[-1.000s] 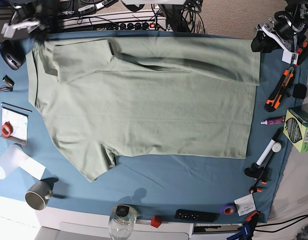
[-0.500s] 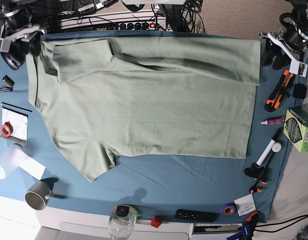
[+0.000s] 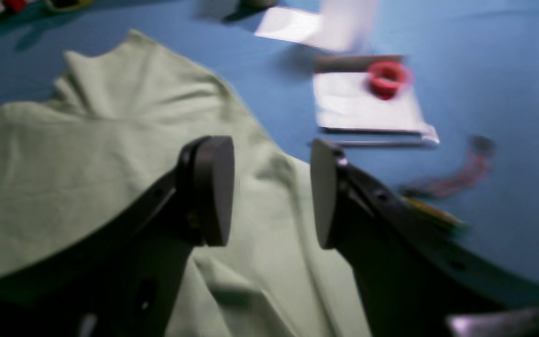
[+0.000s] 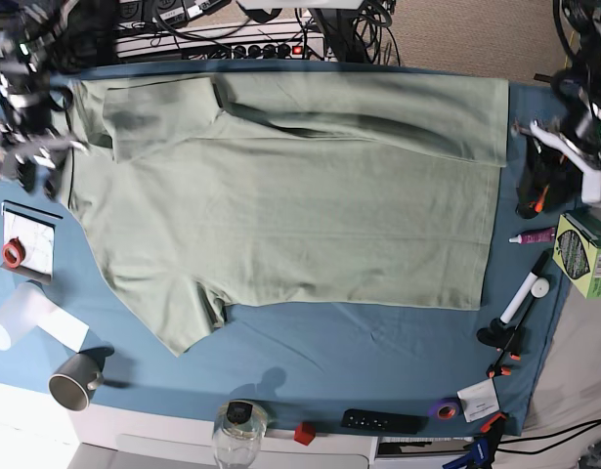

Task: Fold the T-shirt properly
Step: 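Release the shoulder edge and move both grippers toward the hem corners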

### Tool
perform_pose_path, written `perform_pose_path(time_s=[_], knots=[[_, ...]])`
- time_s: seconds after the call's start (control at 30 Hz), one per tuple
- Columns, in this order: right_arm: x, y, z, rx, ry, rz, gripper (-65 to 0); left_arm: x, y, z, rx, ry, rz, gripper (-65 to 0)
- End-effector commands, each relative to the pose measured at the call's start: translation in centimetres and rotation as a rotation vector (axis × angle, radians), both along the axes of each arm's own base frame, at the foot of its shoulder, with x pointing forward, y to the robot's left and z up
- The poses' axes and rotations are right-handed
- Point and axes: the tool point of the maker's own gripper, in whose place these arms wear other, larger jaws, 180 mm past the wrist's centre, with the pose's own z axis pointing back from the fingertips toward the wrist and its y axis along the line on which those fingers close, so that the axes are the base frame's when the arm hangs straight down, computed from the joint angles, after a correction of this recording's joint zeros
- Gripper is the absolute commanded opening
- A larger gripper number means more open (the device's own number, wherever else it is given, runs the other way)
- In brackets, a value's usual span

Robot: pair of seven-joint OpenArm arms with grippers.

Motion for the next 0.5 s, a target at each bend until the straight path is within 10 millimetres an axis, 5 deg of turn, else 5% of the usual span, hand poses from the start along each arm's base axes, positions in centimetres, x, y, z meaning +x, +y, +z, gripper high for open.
perform_pose_path(time_s=[0.0, 0.13, 0.27, 0.47], knots=[[1.3, 0.3, 0.5, -0.008, -0.033, 0.015, -38.1, 0.8, 0.2, 1.4, 0.019, -0.059, -0.002, -39.7], [5.9, 2.9, -3.8, 0.038, 0.027, 0.084, -38.1, 2.7, -0.1, 0.9, 0.044, -0.073, 0.025, -39.7], [10.0, 5.6, -7.9, 0.088, 0.113, 0.152, -38.1, 4.8, -2.7, -2.9, 0.03, -0.005, -0.028, -39.7], [12.8, 7.9, -10.1, 0.16, 0.143, 0.161, -38.1, 10.1, -3.6, -7.6, 0.027, 0.082, -0.025, -39.7]])
